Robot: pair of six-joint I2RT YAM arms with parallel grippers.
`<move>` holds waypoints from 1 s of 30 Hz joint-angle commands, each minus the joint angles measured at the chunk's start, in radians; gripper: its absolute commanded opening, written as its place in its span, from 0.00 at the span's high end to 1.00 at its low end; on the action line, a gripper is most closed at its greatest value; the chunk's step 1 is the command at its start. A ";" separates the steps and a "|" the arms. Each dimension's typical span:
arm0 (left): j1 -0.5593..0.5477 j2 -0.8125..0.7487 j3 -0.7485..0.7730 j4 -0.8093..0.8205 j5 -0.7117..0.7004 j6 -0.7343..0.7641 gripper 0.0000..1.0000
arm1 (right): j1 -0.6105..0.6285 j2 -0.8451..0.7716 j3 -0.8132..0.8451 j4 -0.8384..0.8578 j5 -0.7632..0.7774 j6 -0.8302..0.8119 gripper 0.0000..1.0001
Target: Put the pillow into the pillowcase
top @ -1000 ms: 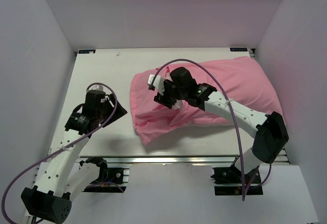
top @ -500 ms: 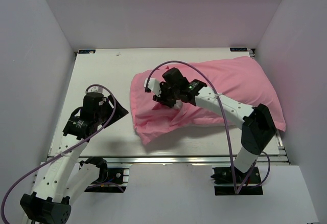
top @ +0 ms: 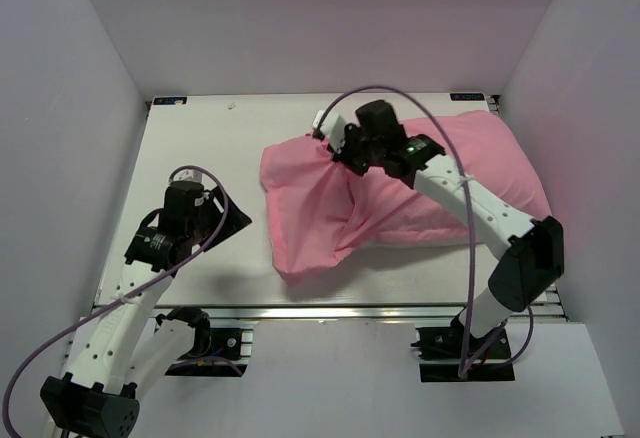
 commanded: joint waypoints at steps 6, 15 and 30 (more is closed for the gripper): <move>0.004 0.042 0.019 0.034 0.009 0.027 0.22 | -0.106 -0.133 0.027 0.021 0.029 -0.144 0.74; 0.004 0.067 0.151 -0.087 -0.109 0.099 0.19 | -0.098 -0.252 0.082 -0.209 -0.445 -0.332 0.11; 0.004 -0.002 0.202 -0.147 -0.115 0.073 0.19 | 0.220 -0.553 -0.717 0.269 0.027 -0.504 0.11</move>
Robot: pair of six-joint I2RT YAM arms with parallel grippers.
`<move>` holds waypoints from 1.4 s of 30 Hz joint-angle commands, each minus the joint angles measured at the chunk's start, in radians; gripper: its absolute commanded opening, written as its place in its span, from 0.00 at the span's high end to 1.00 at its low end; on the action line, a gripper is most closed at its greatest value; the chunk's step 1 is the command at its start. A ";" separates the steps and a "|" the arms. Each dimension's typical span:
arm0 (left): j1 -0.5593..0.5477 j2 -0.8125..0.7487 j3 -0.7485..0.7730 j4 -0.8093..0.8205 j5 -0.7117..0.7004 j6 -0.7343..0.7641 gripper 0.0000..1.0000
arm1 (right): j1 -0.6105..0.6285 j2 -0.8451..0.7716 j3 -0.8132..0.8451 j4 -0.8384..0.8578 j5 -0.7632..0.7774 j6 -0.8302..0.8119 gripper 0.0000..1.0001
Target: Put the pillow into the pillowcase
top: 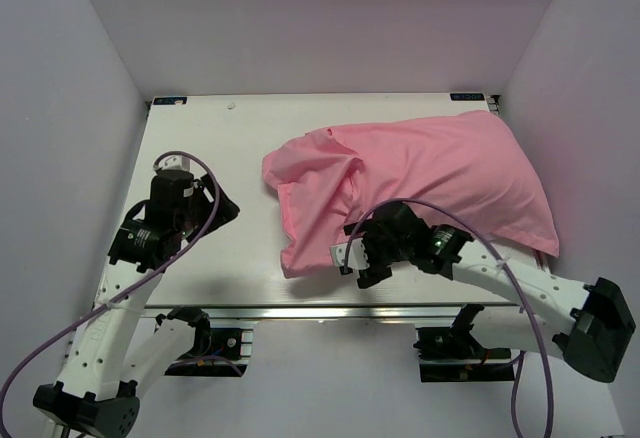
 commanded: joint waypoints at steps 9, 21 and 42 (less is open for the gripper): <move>0.004 -0.056 -0.010 -0.006 0.008 -0.035 0.19 | 0.019 0.292 -0.276 1.027 0.555 -0.219 0.11; 0.006 -0.087 0.114 -0.085 -0.089 -0.034 0.20 | -0.071 0.505 0.047 0.933 0.562 0.092 1.00; 0.004 -0.257 0.333 -0.048 -0.457 -0.038 0.21 | -0.195 0.749 1.272 0.540 0.369 0.618 1.00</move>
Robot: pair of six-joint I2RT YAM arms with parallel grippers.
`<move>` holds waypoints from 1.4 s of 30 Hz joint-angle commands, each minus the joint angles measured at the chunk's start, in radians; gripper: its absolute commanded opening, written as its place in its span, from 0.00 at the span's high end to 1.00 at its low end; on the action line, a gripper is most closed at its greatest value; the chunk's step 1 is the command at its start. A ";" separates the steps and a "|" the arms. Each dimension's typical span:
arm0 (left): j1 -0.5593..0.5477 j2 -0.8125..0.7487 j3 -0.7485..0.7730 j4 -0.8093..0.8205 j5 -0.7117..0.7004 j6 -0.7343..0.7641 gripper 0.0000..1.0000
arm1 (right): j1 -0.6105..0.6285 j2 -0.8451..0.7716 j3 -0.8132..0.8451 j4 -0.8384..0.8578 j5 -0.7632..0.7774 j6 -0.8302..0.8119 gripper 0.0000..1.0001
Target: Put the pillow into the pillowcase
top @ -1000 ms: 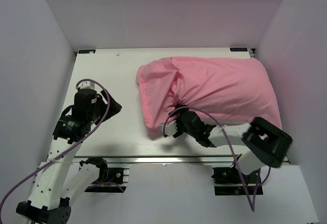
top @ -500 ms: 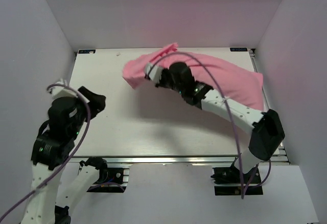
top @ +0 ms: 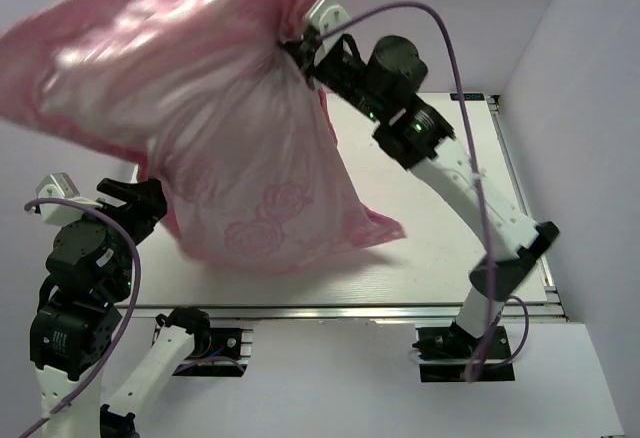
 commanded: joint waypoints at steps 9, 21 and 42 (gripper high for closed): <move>0.003 0.058 -0.005 0.029 0.042 0.000 0.21 | -0.447 0.530 0.201 -0.071 0.472 -0.204 0.15; 0.004 0.153 -0.126 0.141 0.171 0.018 0.13 | -0.535 -0.019 -0.449 -0.154 0.020 -0.023 0.11; 0.003 0.288 -0.158 0.431 0.563 0.201 0.02 | -0.565 -0.105 -0.432 -0.521 -0.180 0.307 0.10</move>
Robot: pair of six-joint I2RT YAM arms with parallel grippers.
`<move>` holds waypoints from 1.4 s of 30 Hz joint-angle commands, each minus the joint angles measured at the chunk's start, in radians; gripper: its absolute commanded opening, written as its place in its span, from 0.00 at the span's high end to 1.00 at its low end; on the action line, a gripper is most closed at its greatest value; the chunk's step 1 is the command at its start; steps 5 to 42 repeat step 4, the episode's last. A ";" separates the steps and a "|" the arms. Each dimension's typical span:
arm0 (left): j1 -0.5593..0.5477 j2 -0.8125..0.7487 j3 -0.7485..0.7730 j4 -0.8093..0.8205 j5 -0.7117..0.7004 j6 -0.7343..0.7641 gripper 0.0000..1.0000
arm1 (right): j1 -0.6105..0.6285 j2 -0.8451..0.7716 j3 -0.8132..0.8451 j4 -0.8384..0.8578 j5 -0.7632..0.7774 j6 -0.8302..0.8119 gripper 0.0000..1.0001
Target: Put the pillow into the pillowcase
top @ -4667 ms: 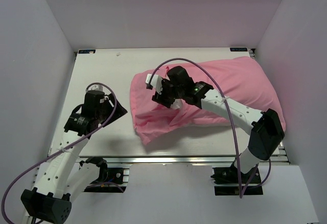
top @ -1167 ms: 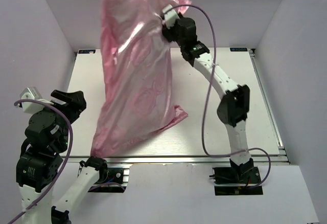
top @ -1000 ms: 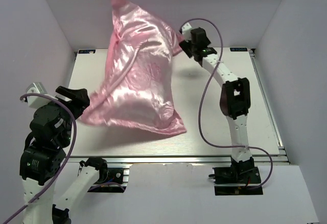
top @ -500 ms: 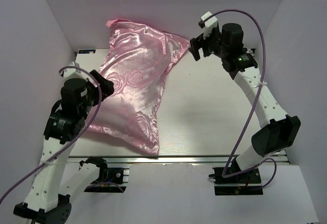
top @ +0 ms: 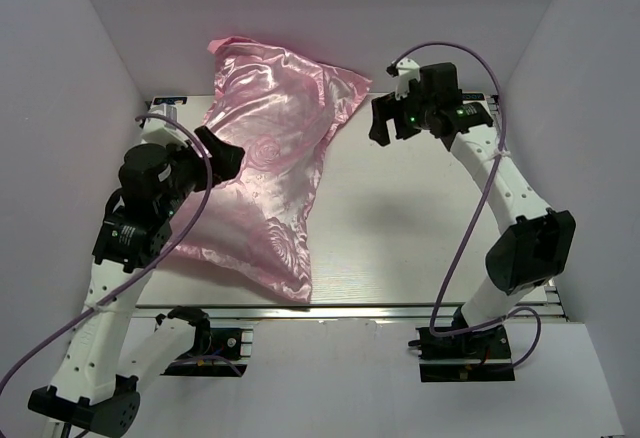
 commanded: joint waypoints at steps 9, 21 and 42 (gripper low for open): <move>0.003 -0.009 -0.032 0.103 0.101 0.042 0.02 | -0.031 -0.149 -0.143 0.094 -0.071 0.027 0.10; 0.003 -0.009 -0.032 0.103 0.101 0.042 0.02 | -0.031 -0.149 -0.143 0.094 -0.071 0.027 0.10; 0.003 -0.009 -0.032 0.103 0.101 0.042 0.02 | -0.031 -0.149 -0.143 0.094 -0.071 0.027 0.10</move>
